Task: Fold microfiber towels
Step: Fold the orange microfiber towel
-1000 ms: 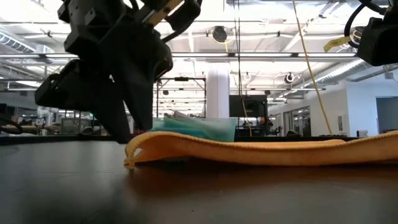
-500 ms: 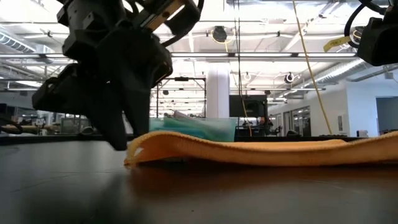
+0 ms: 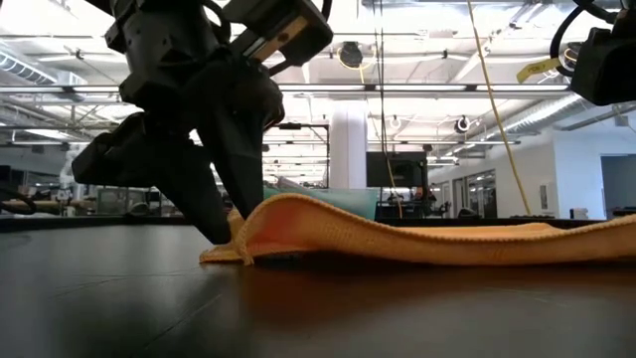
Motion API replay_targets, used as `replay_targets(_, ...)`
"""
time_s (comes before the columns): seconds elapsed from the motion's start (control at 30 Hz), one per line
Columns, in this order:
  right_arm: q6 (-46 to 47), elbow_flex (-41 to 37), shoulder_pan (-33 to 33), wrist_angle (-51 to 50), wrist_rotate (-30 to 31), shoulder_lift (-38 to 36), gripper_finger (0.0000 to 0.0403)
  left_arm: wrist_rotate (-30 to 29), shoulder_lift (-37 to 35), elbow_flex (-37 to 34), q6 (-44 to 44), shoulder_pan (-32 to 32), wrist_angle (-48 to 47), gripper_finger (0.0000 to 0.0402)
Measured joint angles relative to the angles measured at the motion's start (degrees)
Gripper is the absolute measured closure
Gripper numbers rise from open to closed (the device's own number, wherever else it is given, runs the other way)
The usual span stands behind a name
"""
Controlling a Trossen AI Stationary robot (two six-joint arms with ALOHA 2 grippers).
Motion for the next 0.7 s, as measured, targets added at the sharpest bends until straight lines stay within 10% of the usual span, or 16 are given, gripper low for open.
replay_targets(0.7,3.64,-1.06,-0.95,-1.88,2.87,0.04,0.0335,-2.01,-0.02,0.0,1.49,1.19,-1.9,0.0284)
